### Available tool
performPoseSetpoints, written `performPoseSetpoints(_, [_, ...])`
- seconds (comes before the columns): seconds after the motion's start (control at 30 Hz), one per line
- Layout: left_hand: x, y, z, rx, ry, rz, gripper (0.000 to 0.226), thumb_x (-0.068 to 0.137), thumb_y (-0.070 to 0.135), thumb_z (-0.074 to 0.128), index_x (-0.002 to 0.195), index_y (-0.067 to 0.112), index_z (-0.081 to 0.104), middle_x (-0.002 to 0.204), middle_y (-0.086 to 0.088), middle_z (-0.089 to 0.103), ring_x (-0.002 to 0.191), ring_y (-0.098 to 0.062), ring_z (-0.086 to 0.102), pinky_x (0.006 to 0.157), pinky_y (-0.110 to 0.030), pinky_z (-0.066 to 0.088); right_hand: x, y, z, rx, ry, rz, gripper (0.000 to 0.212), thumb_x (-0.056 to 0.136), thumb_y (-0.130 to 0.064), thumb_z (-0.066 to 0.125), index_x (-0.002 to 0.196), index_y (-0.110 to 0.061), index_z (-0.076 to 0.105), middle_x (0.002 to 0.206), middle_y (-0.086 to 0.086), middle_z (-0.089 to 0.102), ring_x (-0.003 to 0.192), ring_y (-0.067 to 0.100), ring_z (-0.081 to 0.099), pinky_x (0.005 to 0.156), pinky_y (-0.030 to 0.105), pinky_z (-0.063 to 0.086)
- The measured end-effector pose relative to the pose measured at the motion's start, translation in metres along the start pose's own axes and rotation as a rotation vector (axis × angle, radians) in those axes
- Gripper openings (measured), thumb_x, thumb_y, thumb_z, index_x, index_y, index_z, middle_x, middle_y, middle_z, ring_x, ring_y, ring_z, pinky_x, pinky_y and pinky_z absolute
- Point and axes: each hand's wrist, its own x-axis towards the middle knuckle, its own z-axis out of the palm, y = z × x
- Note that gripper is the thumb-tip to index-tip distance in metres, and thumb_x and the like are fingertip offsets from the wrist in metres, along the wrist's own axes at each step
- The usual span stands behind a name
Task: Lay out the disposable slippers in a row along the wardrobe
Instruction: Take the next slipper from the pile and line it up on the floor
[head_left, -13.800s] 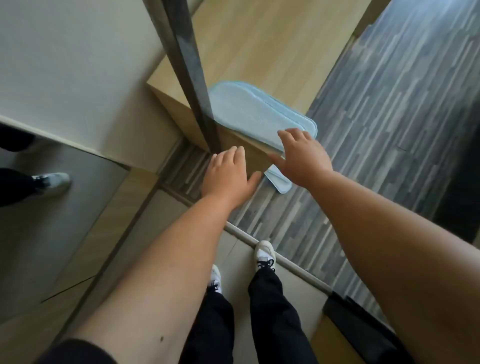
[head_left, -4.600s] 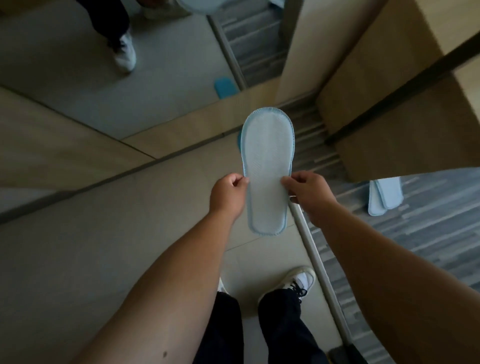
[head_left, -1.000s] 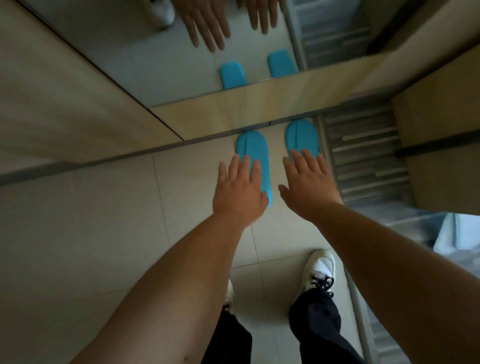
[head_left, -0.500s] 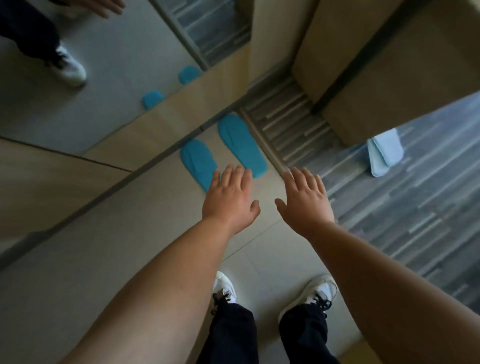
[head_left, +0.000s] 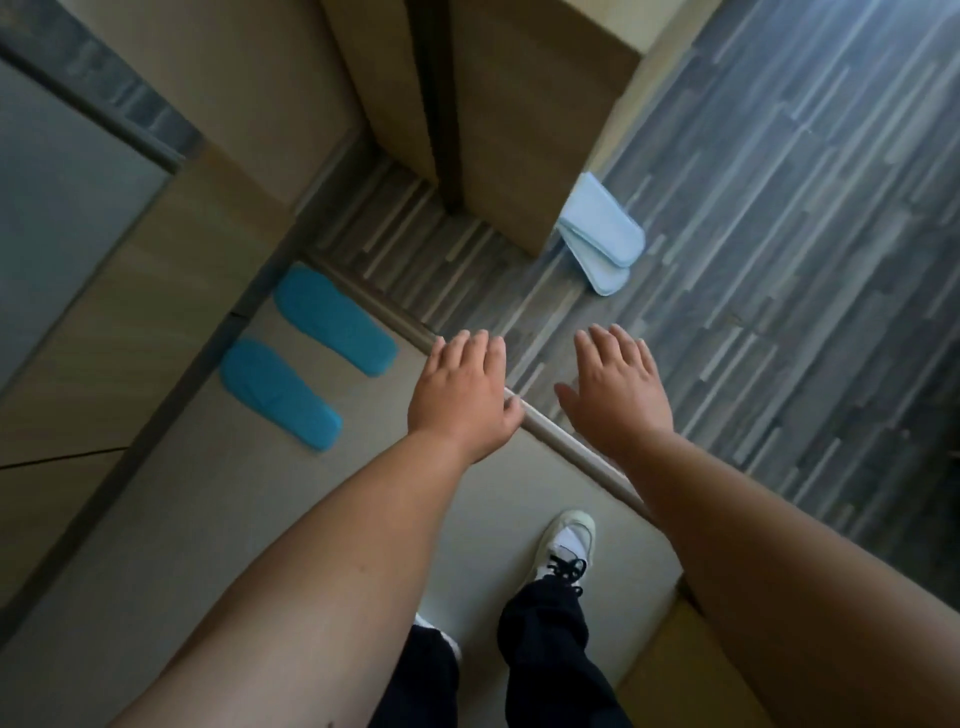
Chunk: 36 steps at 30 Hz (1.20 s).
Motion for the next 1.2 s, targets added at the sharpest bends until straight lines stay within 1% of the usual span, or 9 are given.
performPoseSetpoints(0.2, [0.051,0.067,-0.004,-0.011,0.0,-0.072,0.07,0.09,0.045,0.042,0.147,0.009,0.023,0.154,-0.014,0.031,0.142,-0.031,0.027,0.119,-0.046,0.018,0.017,0.07,-0.006,0.049,-0.022,0.052,0.07,0.097,-0.048,0.043,0.153,-0.015,0.019,0.161,0.008,0.02,0.15,0.027,0.009,0.121,0.044,0.004])
performPoseSetpoints(0.33, [0.08,0.094,0.004,-0.034,0.005,-0.094,0.067,0.092,0.045,0.04,0.146,0.007,0.024,0.153,-0.015,0.031,0.142,-0.031,0.026,0.118,-0.046,0.017,0.028,0.109,-0.001,0.065,-0.041,0.09,0.069,0.096,-0.047,0.044,0.152,-0.014,0.02,0.161,0.008,0.022,0.15,0.027,0.011,0.121,0.044,0.006])
performPoseSetpoints(0.47, [0.111,0.096,0.01,-0.037,0.0,-0.04,0.067,0.094,0.05,0.035,0.146,0.008,0.025,0.154,-0.013,0.03,0.144,-0.03,0.024,0.119,-0.046,0.015,0.05,0.138,-0.005,0.081,-0.036,0.142,0.069,0.096,-0.049,0.045,0.151,-0.014,0.023,0.159,0.008,0.025,0.149,0.027,0.013,0.122,0.044,0.008])
performPoseSetpoints(0.6, [0.144,0.094,0.013,-0.031,-0.043,-0.029,0.071,0.093,0.053,0.033,0.147,0.008,0.023,0.156,-0.013,0.029,0.145,-0.029,0.021,0.12,-0.045,0.012,0.075,0.151,-0.009,0.086,-0.049,0.166,0.07,0.096,-0.051,0.043,0.152,-0.014,0.022,0.159,0.008,0.025,0.149,0.027,0.014,0.122,0.044,0.009])
performPoseSetpoints(0.8, [0.188,0.097,0.018,-0.037,-0.074,-0.016,0.066,0.092,0.05,0.039,0.143,0.009,0.03,0.149,-0.011,0.038,0.14,-0.03,0.029,0.118,-0.046,0.017,0.116,0.156,-0.007,0.122,-0.028,0.192,0.068,0.094,-0.048,0.049,0.148,-0.011,0.03,0.154,0.009,0.035,0.146,0.028,0.022,0.12,0.044,0.016])
performPoseSetpoints(0.9, [0.205,0.096,0.025,-0.03,-0.091,-0.026,0.065,0.092,0.05,0.038,0.142,0.009,0.032,0.149,-0.012,0.039,0.14,-0.03,0.031,0.118,-0.046,0.019,0.132,0.155,0.003,0.143,-0.048,0.183,0.068,0.094,-0.048,0.049,0.148,-0.011,0.03,0.154,0.009,0.035,0.146,0.028,0.023,0.12,0.044,0.017])
performPoseSetpoints(1.03, [0.232,0.098,0.039,-0.081,-0.104,-0.091,0.063,0.093,0.048,0.039,0.141,0.008,0.033,0.147,-0.013,0.041,0.137,-0.031,0.035,0.115,-0.046,0.025,0.166,0.164,0.013,0.15,-0.053,0.145,0.065,0.095,-0.048,0.048,0.147,-0.013,0.031,0.152,0.009,0.037,0.145,0.028,0.024,0.121,0.043,0.017])
performPoseSetpoints(1.2, [0.283,0.098,0.063,-0.246,-0.09,-0.295,0.058,0.095,0.048,0.038,0.14,0.011,0.036,0.143,-0.013,0.044,0.13,-0.032,0.042,0.102,-0.045,0.038,0.24,0.179,0.028,0.132,-0.027,0.046,0.058,0.095,-0.046,0.048,0.14,-0.011,0.039,0.144,0.011,0.046,0.138,0.03,0.034,0.116,0.042,0.023])
